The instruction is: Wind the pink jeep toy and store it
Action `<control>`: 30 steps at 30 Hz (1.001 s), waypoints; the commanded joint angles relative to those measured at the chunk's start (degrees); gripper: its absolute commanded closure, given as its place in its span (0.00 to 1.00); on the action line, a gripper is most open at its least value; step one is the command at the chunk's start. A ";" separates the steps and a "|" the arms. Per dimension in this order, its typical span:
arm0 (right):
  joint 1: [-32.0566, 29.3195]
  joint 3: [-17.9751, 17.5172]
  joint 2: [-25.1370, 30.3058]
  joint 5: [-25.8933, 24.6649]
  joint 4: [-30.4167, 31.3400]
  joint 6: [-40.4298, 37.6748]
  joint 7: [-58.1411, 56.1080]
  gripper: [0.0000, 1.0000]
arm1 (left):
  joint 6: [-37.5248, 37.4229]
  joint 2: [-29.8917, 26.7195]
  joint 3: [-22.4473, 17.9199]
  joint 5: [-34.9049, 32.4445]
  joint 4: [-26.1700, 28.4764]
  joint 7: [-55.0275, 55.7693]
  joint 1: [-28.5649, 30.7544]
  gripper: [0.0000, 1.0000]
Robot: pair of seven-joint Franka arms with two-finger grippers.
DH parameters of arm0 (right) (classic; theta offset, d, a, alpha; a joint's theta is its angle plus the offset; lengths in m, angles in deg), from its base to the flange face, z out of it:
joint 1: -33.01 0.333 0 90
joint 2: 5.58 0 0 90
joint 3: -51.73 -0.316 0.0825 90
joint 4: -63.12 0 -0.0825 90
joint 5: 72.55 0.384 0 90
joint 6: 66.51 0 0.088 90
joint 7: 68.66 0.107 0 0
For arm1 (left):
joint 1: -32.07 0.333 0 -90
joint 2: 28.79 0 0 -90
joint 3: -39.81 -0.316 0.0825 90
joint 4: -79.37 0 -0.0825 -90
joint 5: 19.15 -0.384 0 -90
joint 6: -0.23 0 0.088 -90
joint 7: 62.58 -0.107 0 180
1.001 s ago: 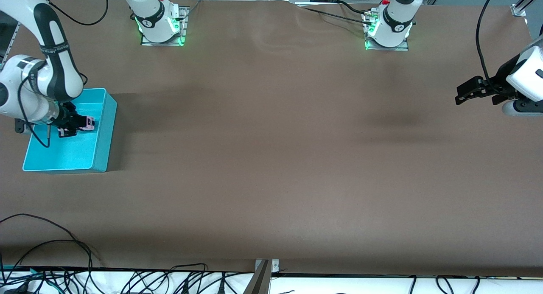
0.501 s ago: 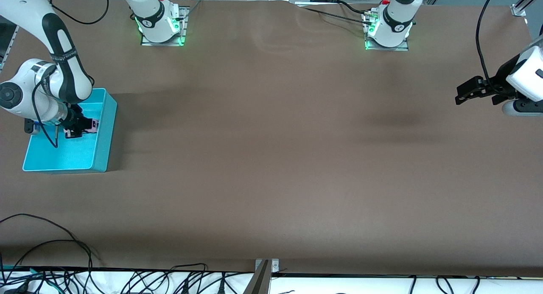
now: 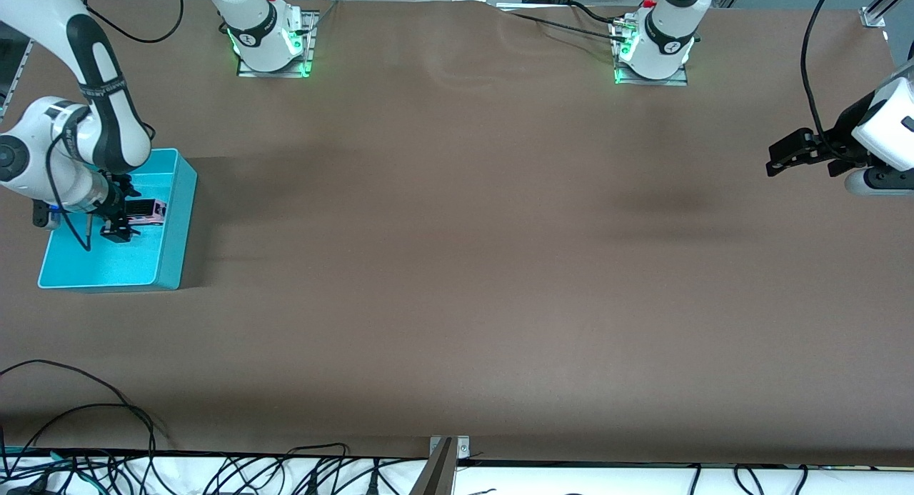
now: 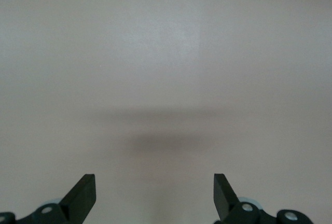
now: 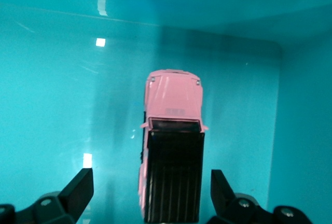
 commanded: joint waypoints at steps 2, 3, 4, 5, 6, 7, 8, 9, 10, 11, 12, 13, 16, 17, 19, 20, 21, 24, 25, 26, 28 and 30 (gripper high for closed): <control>0.70 -0.22 2.51 0.26 -6.58 -12.38 -1.34 0.00 | -0.05 -0.69 -0.38 0.74 0.72 -0.80 -0.14 0.00; 1.04 -0.22 2.51 0.26 -7.90 -14.58 -1.61 0.00 | -0.05 -0.69 -0.38 0.74 0.72 -0.80 -0.14 0.00; 1.48 -0.22 2.51 0.26 -9.13 -17.12 -1.96 0.00 | -0.05 -0.69 -0.38 0.74 0.72 -0.80 -0.14 0.00; 1.84 -0.22 2.51 0.26 -10.36 -19.24 -2.22 0.00 | -0.05 -0.69 -0.38 0.74 0.72 -0.80 -0.14 0.00; 2.01 -0.22 2.51 0.26 -11.85 -21.35 -2.66 0.00 | -0.05 -0.69 -0.38 0.74 0.72 -0.80 -0.14 0.00; 2.10 -0.22 2.51 0.26 -13.09 -23.11 -3.10 0.00 | -0.05 -0.69 -0.38 0.74 0.72 -0.80 -0.14 0.00; 2.19 -0.22 2.51 0.26 -14.23 -24.60 -3.71 0.00 | -0.05 -0.69 -0.38 0.83 0.72 -0.80 -0.14 0.00; 2.19 -0.22 2.51 0.26 -15.20 -26.01 -4.33 0.00 | -0.05 -0.69 -0.38 0.83 0.72 -0.80 -0.14 0.00; 2.19 -0.22 2.51 0.26 -16.08 -27.50 -4.86 0.00 | -0.05 -0.69 -0.38 0.74 0.72 -0.80 -0.14 0.00; 2.28 -0.22 2.51 0.35 -17.04 -28.74 -5.38 0.00 | -0.05 -0.69 -0.38 0.83 0.81 -0.80 -0.14 0.00; 2.28 -0.48 2.60 0.35 -17.92 -29.97 -5.91 0.00 | -0.05 -0.61 -0.38 0.74 0.72 -0.80 -0.14 0.00; 2.28 -1.01 2.69 0.44 -18.80 -30.94 -6.52 0.00 | -0.05 -0.69 -0.38 0.74 0.72 -0.80 -0.14 0.00; 2.28 -1.71 3.13 0.44 -20.39 -33.23 -8.11 0.00 | -0.05 -0.61 -0.38 0.74 0.72 -0.80 -0.14 0.00; 2.28 -1.80 3.13 0.53 -21.00 -33.84 -8.72 0.00 | -0.05 -0.69 -0.38 0.74 0.72 -0.80 -0.14 0.00; 2.28 -2.24 3.22 0.53 -22.15 -35.25 -9.60 0.00 | -0.05 -0.69 -0.38 0.83 0.72 -0.80 -0.14 0.00; 2.28 -2.77 3.22 0.53 -22.67 -35.95 -9.78 0.00 | -0.05 -0.69 -0.38 0.74 0.72 -0.80 -0.14 0.00; 2.28 -3.21 3.22 0.53 -23.11 -36.65 -9.78 0.00 | -0.05 -0.69 -0.38 0.74 0.72 -0.80 -0.14 0.00; 2.45 -4.44 3.22 0.35 -24.52 -38.76 -9.87 0.00 | -0.05 -0.69 -0.38 0.74 0.72 -0.80 -0.14 0.00; 2.54 -4.79 3.22 0.35 -25.13 -39.38 -9.87 0.00 | -0.05 -0.69 -0.38 0.74 0.72 -0.80 -0.14 0.00; 2.54 -5.14 3.22 0.35 -25.92 -39.91 -9.96 0.00 | -0.05 -0.69 -0.38 0.83 0.72 -0.80 -0.14 0.00; 2.63 -6.28 3.22 0.44 -27.59 -41.75 -9.96 0.00 | -0.05 -0.69 -0.38 0.83 0.72 -0.80 -0.14 0.00; 2.54 -7.42 2.95 0.53 -29.87 -44.73 -10.05 0.00 | -0.05 -0.69 -0.38 0.83 0.72 -0.80 -0.14 0.00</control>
